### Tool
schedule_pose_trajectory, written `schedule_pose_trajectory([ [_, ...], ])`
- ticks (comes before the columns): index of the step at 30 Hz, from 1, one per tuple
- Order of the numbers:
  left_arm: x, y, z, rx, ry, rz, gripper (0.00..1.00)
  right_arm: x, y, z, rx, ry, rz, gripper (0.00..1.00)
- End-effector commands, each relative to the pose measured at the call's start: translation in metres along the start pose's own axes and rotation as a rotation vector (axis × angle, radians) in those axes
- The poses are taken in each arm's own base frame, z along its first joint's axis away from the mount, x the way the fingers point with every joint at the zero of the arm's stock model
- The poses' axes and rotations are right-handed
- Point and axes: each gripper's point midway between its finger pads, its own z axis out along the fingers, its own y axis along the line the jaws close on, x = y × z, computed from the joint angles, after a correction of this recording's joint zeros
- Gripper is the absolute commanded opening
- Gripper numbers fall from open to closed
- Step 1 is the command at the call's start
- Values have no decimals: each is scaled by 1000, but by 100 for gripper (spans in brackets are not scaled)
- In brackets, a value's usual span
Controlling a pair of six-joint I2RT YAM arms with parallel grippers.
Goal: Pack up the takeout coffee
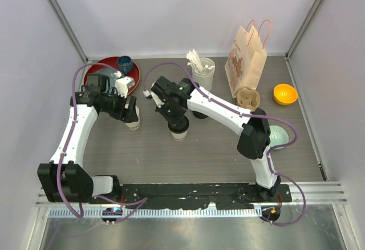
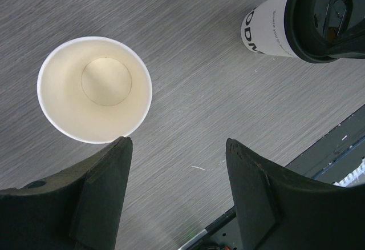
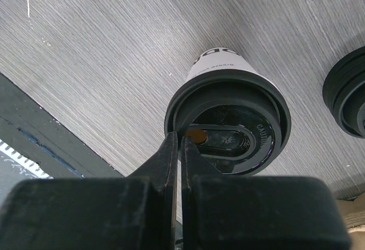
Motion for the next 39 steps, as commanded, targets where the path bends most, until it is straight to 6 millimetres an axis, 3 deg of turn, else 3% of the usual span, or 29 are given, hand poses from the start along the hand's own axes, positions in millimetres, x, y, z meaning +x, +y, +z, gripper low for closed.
schedule_pose_trajectory([
  [1,-9,1,-8,-20,-42,27,71,-10,0,-17,-27,-72,-3,1],
  [16,-8,-1,-7,-6,-41,26,70,-1,-1,-13,-81,-89,26,1],
  [23,-9,-3,-8,2,-44,25,71,-10,3,-20,-98,-125,24,21],
  [29,-9,-4,-8,8,-43,25,71,-16,5,-29,-108,-152,22,31],
  [34,-10,-8,-10,22,-46,25,71,-27,11,-47,-135,-202,15,36],
  [39,-14,-23,-15,57,-56,47,71,-46,13,-87,-138,-332,19,46],
])
